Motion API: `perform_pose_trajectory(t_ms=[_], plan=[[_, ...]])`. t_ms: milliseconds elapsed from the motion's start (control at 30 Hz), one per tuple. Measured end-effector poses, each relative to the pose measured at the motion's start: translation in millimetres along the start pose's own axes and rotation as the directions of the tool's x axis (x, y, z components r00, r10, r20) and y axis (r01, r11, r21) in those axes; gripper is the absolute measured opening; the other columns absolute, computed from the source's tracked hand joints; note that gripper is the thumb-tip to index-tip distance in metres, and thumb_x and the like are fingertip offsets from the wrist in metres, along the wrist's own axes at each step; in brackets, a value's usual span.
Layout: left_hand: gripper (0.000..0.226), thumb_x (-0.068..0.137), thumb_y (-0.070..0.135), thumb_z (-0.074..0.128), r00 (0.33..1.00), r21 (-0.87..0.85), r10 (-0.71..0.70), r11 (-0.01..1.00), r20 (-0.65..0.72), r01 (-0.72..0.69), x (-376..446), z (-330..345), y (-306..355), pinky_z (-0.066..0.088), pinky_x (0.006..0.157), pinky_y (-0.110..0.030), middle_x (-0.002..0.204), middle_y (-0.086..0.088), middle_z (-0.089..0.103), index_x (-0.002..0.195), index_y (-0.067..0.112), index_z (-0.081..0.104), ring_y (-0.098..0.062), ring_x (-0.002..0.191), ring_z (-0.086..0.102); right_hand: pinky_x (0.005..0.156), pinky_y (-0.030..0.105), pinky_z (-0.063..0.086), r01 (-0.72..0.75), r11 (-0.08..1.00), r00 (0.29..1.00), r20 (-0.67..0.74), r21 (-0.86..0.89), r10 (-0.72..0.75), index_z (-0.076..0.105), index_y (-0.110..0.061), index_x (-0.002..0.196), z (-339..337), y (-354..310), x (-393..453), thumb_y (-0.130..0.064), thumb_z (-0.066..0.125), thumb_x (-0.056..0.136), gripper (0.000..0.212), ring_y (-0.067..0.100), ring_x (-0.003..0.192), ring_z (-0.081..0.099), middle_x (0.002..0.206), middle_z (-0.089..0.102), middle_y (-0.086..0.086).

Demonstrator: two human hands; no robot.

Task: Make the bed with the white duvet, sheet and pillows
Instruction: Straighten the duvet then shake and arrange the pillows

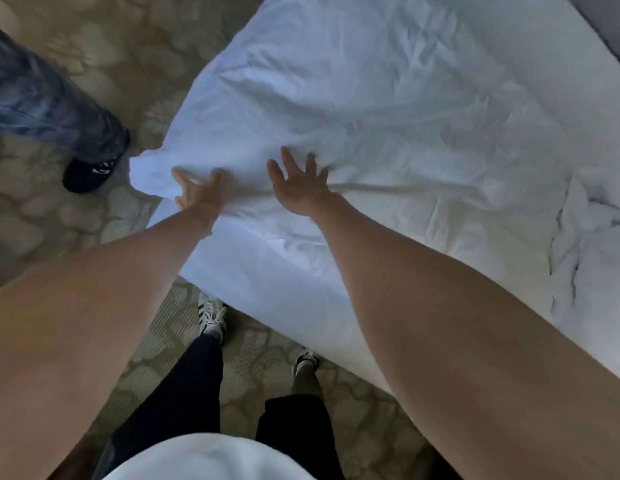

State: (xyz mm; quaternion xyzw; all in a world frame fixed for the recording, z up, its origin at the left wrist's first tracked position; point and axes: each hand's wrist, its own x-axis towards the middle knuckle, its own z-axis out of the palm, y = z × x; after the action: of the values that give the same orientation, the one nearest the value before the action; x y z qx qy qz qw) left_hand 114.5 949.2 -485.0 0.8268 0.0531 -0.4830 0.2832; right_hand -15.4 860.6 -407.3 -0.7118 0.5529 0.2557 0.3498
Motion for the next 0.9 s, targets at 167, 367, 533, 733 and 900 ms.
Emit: perform_pose_trajectory(t_ms=[167, 367, 533, 733, 900], plan=[[0.105, 0.071, 0.074, 0.060, 0.977, -0.323, -0.118, 0.931, 0.177, 0.171, 38, -7, 13, 0.051, 0.091, -0.054, 0.154, -0.004, 0.028, 0.150, 0.048, -0.004, -0.037, 0.123, 0.049, 0.111, 0.071, -0.002, -0.083, 0.997, 0.994, 0.072, 0.008, 0.082, -0.016, -0.055, 0.145, 21, -3, 32, -0.076, 0.004, 0.088, 0.064, 0.043, 0.143, -0.027, 0.160, -0.028, 0.004], [0.116, 0.065, 0.052, 0.083, 0.990, -0.526, -0.123, 0.838, 0.075, 0.144, 56, 2, 24, 0.047, 0.102, -0.045, 0.148, -0.006, 0.035, 0.151, 0.036, 0.008, -0.026, 0.120, 0.050, 0.118, 0.055, -0.009, 0.042, 0.990, 0.997, 0.056, 0.133, -0.050, -0.003, -0.039, 0.154, 21, -8, 46, -0.036, 0.006, 0.105, 0.050, 0.029, 0.150, -0.015, 0.162, -0.014, -0.015], [0.084, 0.084, 0.028, 0.076, 0.996, -0.463, 0.090, 0.884, 0.023, -0.069, 12, 5, 56, 0.049, 0.095, -0.032, 0.130, -0.003, 0.045, 0.146, 0.022, 0.020, -0.020, 0.104, 0.054, 0.120, 0.036, 0.018, 0.032, 0.867, 0.999, -0.034, 0.498, -0.017, 0.001, -0.026, 0.157, -6, -18, 15, -0.048, 0.007, 0.104, 0.057, 0.019, 0.147, 0.020, 0.165, 0.000, -0.004], [0.058, 0.087, 0.034, 0.068, 0.843, -0.114, 0.538, 0.838, 0.016, -0.533, -83, 12, 104, 0.051, 0.091, -0.041, 0.108, -0.004, 0.058, 0.132, 0.017, 0.036, -0.031, 0.102, 0.061, 0.119, 0.047, 0.022, -0.010, 0.595, 0.995, -0.054, 0.804, 0.089, 0.015, -0.033, 0.156, -64, -7, -30, -0.084, 0.000, 0.079, 0.093, 0.020, 0.146, 0.028, 0.162, 0.019, -0.004], [0.049, 0.090, 0.039, 0.062, 0.496, 0.222, 0.837, 0.451, 0.230, -0.864, -190, 64, 112, 0.048, 0.077, -0.041, 0.103, -0.018, 0.069, 0.129, 0.017, 0.044, -0.042, 0.097, 0.062, 0.111, 0.049, 0.036, 0.005, 0.321, 0.974, -0.077, 0.947, 0.212, 0.052, -0.034, 0.136, -125, 45, -86, -0.096, 0.001, 0.061, 0.110, 0.024, 0.128, 0.053, 0.140, 0.057, 0.001]])
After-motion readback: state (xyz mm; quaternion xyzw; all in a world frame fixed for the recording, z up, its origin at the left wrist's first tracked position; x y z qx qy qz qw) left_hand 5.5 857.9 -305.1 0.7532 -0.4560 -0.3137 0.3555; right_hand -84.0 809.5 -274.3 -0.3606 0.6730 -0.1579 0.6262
